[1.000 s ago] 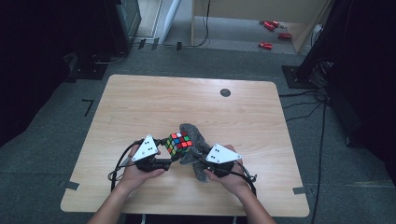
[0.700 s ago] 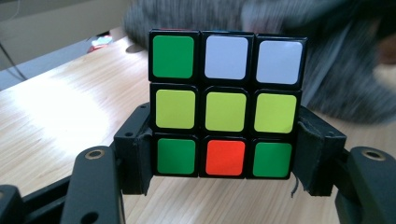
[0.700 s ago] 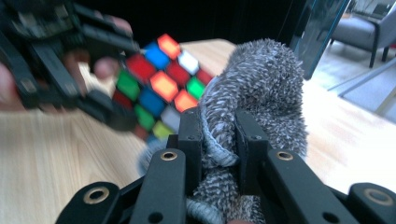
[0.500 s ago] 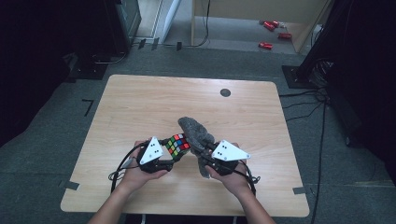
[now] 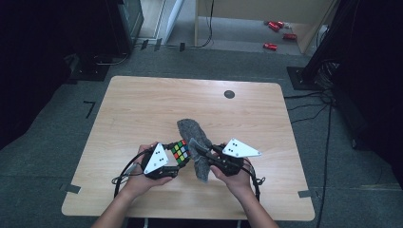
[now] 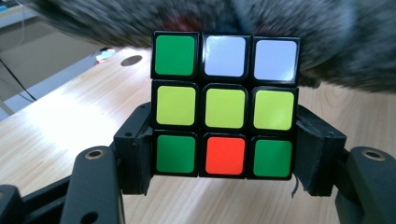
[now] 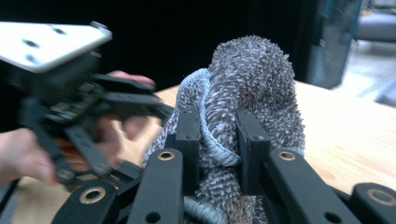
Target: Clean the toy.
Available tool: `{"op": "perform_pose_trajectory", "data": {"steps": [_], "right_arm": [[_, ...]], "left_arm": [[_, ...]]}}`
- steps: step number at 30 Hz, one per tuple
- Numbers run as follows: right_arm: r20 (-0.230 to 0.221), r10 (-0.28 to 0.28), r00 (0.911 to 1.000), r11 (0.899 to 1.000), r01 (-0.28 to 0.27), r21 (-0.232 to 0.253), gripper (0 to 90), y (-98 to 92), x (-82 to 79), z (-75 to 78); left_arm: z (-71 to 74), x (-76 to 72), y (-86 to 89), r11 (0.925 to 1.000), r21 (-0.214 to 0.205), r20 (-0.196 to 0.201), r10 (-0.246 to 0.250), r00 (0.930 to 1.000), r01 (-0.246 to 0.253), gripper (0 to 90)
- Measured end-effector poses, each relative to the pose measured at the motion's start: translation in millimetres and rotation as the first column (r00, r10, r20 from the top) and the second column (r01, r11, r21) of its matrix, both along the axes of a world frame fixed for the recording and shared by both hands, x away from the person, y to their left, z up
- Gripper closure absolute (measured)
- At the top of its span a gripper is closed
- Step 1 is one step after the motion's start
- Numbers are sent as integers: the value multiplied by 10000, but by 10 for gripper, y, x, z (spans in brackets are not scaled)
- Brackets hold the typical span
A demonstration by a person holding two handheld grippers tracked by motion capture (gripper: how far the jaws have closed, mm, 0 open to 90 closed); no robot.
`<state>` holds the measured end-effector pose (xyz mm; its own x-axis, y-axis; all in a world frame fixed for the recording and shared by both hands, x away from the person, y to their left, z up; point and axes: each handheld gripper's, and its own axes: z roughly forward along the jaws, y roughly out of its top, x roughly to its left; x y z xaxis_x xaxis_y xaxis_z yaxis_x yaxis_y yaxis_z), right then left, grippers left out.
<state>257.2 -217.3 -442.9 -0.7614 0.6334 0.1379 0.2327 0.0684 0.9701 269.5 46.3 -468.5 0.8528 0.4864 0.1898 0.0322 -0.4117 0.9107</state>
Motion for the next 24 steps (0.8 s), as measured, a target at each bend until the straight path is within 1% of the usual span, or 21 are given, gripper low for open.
{"op": "perform_pose_trajectory", "data": {"steps": [1, 2, 3, 5, 6, 8, 9, 12, 13, 15, 16, 17, 20, 22, 24], "right_arm": [[-99, -86, 9999, 10000, 86, 1, 753, -17, 15, -16], [-237, -213, 9995, 9997, 212, -75, 753, -41, 40, -41], [-275, -328, 9991, 9993, 323, -174, 753, -51, 52, -52], [-168, -585, 9981, 9970, 576, -516, 753, -73, 63, -46], [-103, -671, 9977, 9963, 664, -543, 752, -86, 59, -28], [0, -685, 9976, 9971, 685, -344, 751, -103, 37, 30], [45, -649, 9979, 9974, 650, -302, 750, -94, 25, 49], [269, -282, 9992, 9992, 289, -287, 747, 5, -48, 110], [464, -47, 9989, 9993, 64, -363, 744, 61, -80, 129], [619, 145, 9980, 9983, -110, -569, 739, 124, -115, 146], [672, 146, 9976, 9976, -100, -691, 738, 143, -118, 144], [608, 126, 9981, 9974, -82, -710, 737, 140, -110, 132], [-8, -139, 9999, 9989, 139, -453, 735, 59, -26, 60], [-490, -470, 9977, 9980, 448, -451, 735, -6, 36, 7], [-801, -785, 9937, 9953, 736, -622, 736, -59, 88, -41]], "left_arm": [[-2, 2, 3, 10000, -12, 14, 12, 10000, -12, 347], [-4, 3, 5, 10000, -13, 1, 29, 10000, -29, 347], [-5, 9, 8, 10000, -6, -32, 36, 10000, -36, 347], [-9, 24, 14, 10000, -95, -198, -15, 9998, 13, 347], [-14, 30, 16, 9999, -104, -286, -41, 9996, 38, 347], [-30, 36, 10, 10000, -18, -331, -9, 9995, 8, 347], [-40, 39, 2, 10000, 24, -367, -28, 9993, 28, 347], [-57, 26, -33, 9998, 192, -347, -27, 9994, 34, 346], [-61, 24, -41, 9997, 232, -337, -42, 9994, 49, 346], [-69, 21, -48, 9995, 322, -324, 0, 9995, 10, 346], [-70, 23, -42, 9996, 282, -343, 13, 9994, -4, 346], [-65, 23, -30, 9998, 181, -367, -15, 9993, 21, 346], [-31, 21, -1, 9999, -114, -332, -43, 9994, 40, 346], [-12, 28, 23, 9994, -337, -371, -50, 9993, 37, 346], [-10, 33, 31, 9994, -358, -362, -18, 9993, 5, 346]]}}
